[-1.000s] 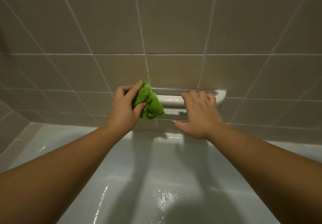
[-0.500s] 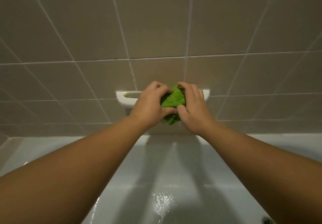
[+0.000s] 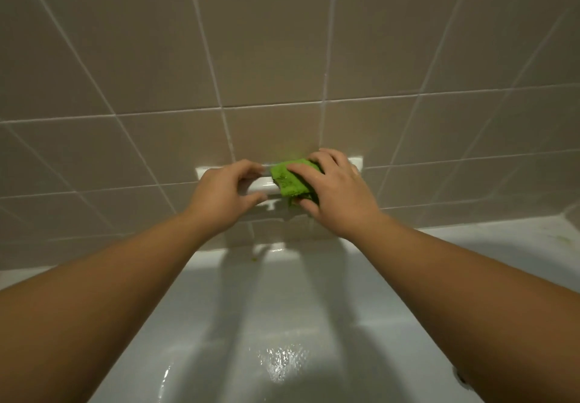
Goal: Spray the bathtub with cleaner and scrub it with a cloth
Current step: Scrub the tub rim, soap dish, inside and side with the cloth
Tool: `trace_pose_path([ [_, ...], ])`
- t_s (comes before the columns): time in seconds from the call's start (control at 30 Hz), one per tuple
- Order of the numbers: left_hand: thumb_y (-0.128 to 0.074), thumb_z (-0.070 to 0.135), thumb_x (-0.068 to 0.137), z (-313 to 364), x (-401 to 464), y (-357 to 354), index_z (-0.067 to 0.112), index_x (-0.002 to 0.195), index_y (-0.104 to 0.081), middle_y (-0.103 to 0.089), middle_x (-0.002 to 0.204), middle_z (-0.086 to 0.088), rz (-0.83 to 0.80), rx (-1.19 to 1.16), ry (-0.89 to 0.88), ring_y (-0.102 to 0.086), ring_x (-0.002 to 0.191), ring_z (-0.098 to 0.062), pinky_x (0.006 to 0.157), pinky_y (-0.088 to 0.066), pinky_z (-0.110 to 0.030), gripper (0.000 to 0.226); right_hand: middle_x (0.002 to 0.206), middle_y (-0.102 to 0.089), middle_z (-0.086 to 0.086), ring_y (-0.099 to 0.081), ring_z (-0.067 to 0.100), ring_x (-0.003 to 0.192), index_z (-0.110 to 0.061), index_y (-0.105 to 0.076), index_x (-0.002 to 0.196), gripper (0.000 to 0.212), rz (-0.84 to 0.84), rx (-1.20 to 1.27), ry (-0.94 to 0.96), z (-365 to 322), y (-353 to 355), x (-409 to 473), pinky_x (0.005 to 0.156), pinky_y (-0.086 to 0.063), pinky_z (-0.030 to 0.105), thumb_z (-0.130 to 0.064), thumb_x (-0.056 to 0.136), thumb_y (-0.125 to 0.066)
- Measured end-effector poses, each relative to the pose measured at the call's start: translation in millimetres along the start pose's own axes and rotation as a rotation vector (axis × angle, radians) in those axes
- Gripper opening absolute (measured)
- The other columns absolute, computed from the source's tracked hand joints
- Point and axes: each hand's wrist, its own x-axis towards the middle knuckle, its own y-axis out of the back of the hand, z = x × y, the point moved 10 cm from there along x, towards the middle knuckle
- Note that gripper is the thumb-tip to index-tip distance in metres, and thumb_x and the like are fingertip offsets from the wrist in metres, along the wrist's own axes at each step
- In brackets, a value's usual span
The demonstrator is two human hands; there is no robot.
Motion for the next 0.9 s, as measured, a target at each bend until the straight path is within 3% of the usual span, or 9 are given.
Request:
trace_pose_path([
  [0.1, -0.083, 0.033, 0.085, -1, 4, -1, 0.027, 0.118, -0.075, -0.076, 0.109, 0.007, -0.020, 0.079, 0.010, -0.068, 0.101, -0.013, 0.087, -0.048, -0.024, 0.034, 0.139, -0.053, 0.004, -0.039, 0.043, 0.132, -0.038, -0.055, 0.139, 0.061, 0.096, -0.025, -0.188, 41, 11, -21, 0.109, -0.038, 0.063, -0.039, 0.082, -0.077],
  [0.27, -0.075, 0.039, 0.091, 5, 13, -16, 0.032, 0.120, -0.075, -0.073, 0.101, 0.011, -0.075, 0.085, 0.067, -0.061, 0.092, -0.008, 0.067, -0.037, -0.017, 0.029, 0.146, -0.044, 0.007, -0.040, 0.045, 0.122, -0.036, -0.052, 0.143, 0.070, 0.074, 0.042, -0.223, 37, -2, -24, 0.103, -0.046, 0.055, -0.023, 0.080, -0.080],
  [0.4, -0.073, 0.038, 0.093, 13, 19, -22, 0.029, 0.124, -0.073, -0.075, 0.115, 0.006, -0.120, 0.109, 0.049, -0.066, 0.108, -0.017, 0.079, -0.040, -0.024, 0.032, 0.142, -0.044, 0.007, -0.041, 0.038, 0.117, -0.033, -0.055, 0.140, 0.071, 0.105, 0.078, -0.285, 72, 13, -43, 0.098, -0.046, 0.046, -0.007, 0.077, -0.076],
  [0.57, -0.068, 0.044, 0.096, 28, 19, -39, 0.034, 0.124, -0.071, -0.071, 0.107, 0.009, -0.126, 0.148, 0.006, -0.064, 0.103, -0.018, 0.078, -0.043, -0.030, 0.029, 0.134, -0.045, 0.002, -0.042, 0.030, 0.119, -0.037, -0.051, 0.143, 0.059, 0.128, 0.162, -0.599, 153, 3, -108, 0.092, -0.042, 0.036, -0.020, 0.091, -0.072],
  [0.73, -0.037, 0.061, 0.096, 54, 18, -63, 0.023, 0.104, -0.066, -0.066, 0.091, 0.002, -0.025, 0.426, -0.218, -0.063, 0.084, -0.027, 0.071, -0.051, -0.042, 0.049, 0.126, -0.050, -0.004, -0.045, 0.026, 0.113, -0.040, -0.051, 0.140, 0.051, -0.005, 0.226, -0.622, 182, -45, -146, 0.088, -0.042, 0.037, -0.032, 0.093, -0.071],
  [0.9, -0.035, 0.060, 0.102, 72, 20, -77, 0.023, 0.098, -0.060, -0.062, 0.085, 0.001, 0.101, 0.570, -0.304, -0.059, 0.075, -0.028, 0.063, -0.042, -0.037, 0.045, 0.127, -0.049, -0.003, -0.043, 0.027, 0.116, -0.039, -0.050, 0.140, 0.051, -0.147, 0.256, -0.582, 195, -93, -157, 0.092, -0.042, 0.039, -0.036, 0.094, -0.069],
])
